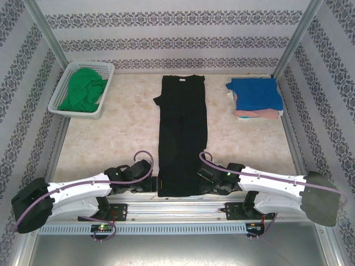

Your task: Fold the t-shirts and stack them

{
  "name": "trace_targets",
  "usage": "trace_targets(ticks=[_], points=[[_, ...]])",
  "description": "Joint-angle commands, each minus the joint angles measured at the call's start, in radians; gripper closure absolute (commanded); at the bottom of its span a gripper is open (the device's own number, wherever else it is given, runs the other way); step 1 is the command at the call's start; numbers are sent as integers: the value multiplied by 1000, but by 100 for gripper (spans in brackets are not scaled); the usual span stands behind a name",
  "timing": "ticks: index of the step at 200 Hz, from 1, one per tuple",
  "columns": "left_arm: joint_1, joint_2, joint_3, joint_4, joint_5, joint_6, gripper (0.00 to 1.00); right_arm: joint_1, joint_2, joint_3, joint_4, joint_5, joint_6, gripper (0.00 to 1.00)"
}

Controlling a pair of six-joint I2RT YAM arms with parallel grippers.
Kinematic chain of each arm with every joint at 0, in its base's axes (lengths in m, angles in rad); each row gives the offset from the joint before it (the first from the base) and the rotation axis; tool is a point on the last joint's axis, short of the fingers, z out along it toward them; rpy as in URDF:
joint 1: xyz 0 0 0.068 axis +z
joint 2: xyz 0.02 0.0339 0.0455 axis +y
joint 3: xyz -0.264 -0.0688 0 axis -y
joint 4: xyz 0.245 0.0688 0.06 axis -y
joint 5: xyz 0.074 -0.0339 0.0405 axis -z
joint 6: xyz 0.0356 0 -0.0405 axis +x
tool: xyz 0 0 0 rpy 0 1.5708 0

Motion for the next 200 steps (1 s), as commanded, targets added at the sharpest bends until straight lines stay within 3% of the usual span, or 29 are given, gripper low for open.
trace_targets(ticks=[1, 19, 36, 61, 76, 150, 179, 200], points=[[-55, 72, 1, 195, 71, -38, 37, 14, 4, -9, 2, -13, 17, 57], [-73, 89, 20, 198, 73, -40, 43, 14, 4, -3, 2, -13, 10, 61], [-85, 84, 37, 178, 65, -43, 54, 15, 3, 3, 3, -13, 5, 64], [-92, 58, 62, 119, 43, -47, 57, 14, 7, 8, -4, -13, -2, 65], [-97, 43, 71, 111, 42, -52, 48, 13, 5, 9, -12, -11, -6, 62], [-144, 59, 105, 42, 38, -69, 43, 16, -17, -8, -12, -27, -1, 51], [-164, 88, 106, -1, 24, -69, 39, 23, -18, -9, -33, -23, 0, 52], [-170, 95, 93, 57, 14, -74, 37, 24, -17, -11, -41, 13, -5, 53]])
